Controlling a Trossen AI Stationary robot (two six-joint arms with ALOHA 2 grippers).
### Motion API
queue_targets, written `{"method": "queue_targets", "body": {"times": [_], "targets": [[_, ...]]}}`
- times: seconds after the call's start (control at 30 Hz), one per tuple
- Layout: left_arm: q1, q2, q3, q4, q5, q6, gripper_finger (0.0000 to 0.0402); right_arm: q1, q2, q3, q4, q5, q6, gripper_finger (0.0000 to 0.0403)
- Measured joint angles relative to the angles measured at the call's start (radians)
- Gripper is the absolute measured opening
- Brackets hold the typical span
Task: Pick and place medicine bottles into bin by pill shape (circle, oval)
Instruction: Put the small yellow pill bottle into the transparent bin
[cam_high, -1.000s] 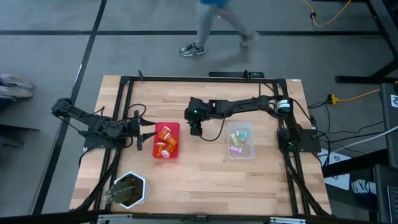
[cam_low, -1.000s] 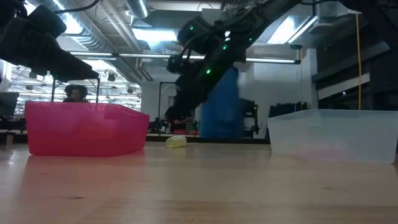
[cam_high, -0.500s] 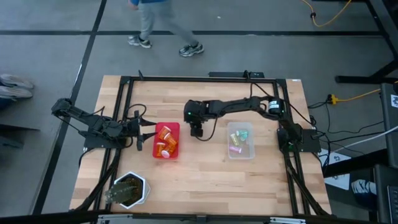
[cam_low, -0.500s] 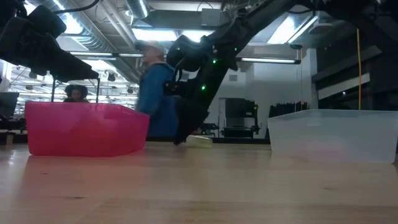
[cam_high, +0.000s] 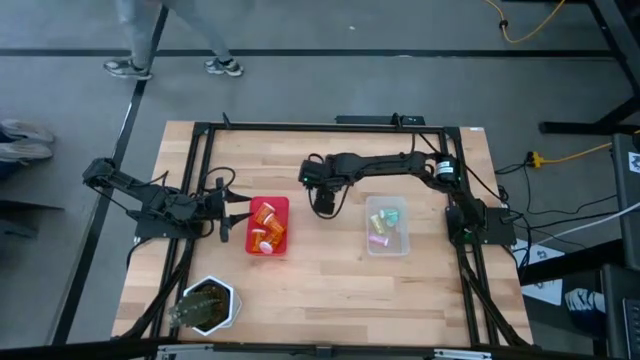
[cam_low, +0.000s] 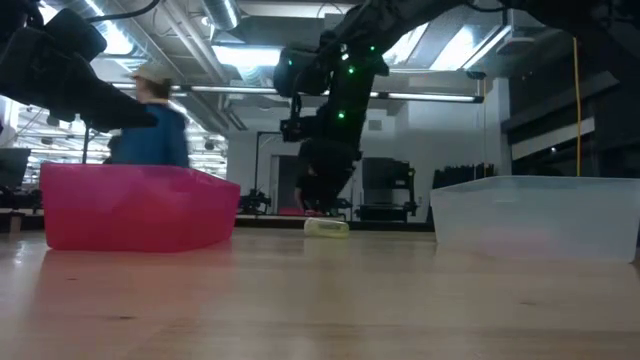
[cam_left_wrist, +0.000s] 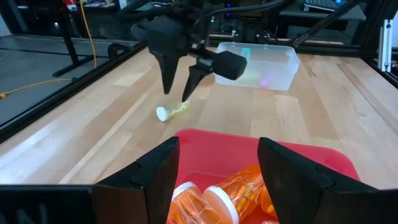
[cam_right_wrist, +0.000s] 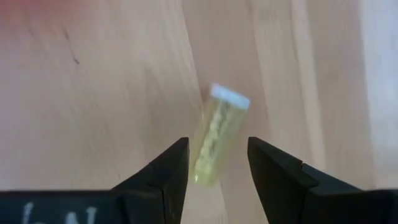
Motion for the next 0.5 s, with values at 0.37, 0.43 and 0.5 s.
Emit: {"method": "queue_targets", "body": {"times": [0.37, 0.43, 0.5], "targets": [[0.0, 0.0, 0.0, 0.0, 0.0, 0.0, 0.0212, -0.034, 0.001, -0.113, 0.078, -0.11, 0.044, 0.0166], [0.0, 0.0, 0.0, 0.0, 0.0, 0.0, 0.0212, -0.034, 0.001, -0.14, 0.127, -0.112, 0.053, 0.0166], [0.0, 0.0, 0.0, 0.0, 0.0, 0.0, 0.0212, -0.034, -0.005, -0.167, 0.159, -0.113, 0.051, 0.0166]]}}
